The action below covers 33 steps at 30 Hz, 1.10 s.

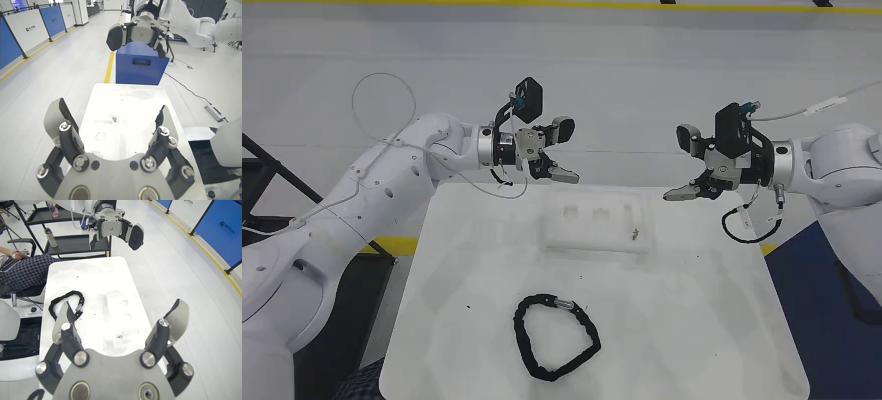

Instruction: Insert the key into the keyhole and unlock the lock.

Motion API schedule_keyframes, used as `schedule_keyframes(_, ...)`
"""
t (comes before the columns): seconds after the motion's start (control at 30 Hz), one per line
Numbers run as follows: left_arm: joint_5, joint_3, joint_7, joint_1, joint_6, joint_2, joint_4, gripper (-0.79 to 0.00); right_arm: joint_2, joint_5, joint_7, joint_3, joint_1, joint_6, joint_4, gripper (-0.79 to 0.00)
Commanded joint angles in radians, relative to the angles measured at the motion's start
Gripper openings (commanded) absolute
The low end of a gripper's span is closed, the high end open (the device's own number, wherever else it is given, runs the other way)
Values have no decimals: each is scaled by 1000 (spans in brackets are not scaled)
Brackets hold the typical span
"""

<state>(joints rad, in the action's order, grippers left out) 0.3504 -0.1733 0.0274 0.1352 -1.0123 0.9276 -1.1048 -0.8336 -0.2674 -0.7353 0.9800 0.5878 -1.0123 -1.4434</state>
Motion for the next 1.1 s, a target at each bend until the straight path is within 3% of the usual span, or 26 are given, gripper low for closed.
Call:
schedule_keyframes(0.0,0,0,0,0,0,0,0,-1,0,0,0,0,0,0,0,0)
schedule_keyframes(0.27,0,0,0,0,0,0,0,0,0,3,13,0,8,10,-4,0)
schedule_keyframes(0.63,0,0,0,0,0,0,0,0,-19,-45,-22,-79,42,199,59,0)
schedule_keyframes(0.9,0,0,0,0,0,0,0,0,-53,-116,25,-138,37,425,165,0)
schedule_keyframes(1.07,0,0,0,0,0,0,0,0,-88,-59,-39,-202,32,566,228,0)
